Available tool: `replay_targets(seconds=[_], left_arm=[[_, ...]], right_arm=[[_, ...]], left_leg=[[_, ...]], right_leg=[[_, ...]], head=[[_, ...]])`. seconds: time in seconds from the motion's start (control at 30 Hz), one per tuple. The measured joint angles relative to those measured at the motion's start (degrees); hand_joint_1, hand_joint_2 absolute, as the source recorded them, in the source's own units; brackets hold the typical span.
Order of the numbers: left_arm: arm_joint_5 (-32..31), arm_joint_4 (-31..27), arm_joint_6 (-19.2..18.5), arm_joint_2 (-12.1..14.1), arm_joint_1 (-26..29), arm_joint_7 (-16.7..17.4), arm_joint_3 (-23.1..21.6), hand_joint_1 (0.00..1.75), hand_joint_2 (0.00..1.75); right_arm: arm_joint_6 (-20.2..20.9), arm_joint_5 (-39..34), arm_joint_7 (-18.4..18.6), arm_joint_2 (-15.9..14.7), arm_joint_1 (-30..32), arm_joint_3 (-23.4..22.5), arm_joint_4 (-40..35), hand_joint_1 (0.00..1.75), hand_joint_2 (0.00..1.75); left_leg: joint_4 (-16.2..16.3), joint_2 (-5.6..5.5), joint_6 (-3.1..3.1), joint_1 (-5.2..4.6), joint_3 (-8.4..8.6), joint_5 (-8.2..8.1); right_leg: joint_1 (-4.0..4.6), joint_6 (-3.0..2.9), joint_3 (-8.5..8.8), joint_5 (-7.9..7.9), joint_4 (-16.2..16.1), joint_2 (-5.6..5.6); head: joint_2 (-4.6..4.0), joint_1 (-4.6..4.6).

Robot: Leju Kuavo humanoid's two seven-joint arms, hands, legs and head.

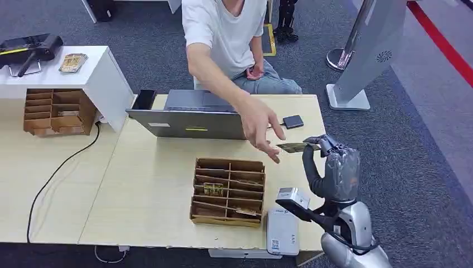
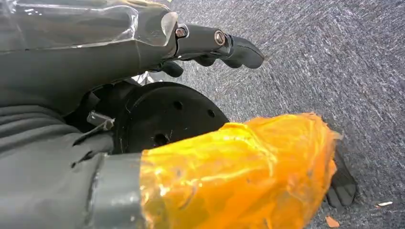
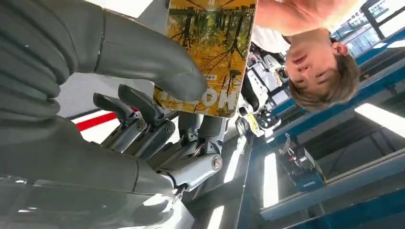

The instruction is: Pass the card to the sensor for recognition and then transmit it.

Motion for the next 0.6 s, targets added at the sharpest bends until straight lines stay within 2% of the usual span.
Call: replay_targets(seconds=[0.37,0.6], left_arm=[[0.0,0.0,0.0,0.02,0.02,0.11,0.0,0.0,0.0],[0.0,0.0,0.0,0.0,0.03,0.17,0.0,0.0,0.0]], right_arm=[[0.43,-7.64,-2.77,-0.15,-0.02,0.41,0.55,1.75,1.75],[2.19,-14.27,-5.07,-0.15,0.05,0.94,0.57,1.75,1.75]], left_leg=[[0.0,0.0,0.0,0.0,0.0,0.0],[0.0,0.0,0.0,0.0,0.0,0.0]], right_leg=[[0.01,0.0,0.0,0.0,0.0,0.0],[0.0,0.0,0.0,0.0,0.0,0.0]], head=[[0.0,0.02],[0.0,0.02]])
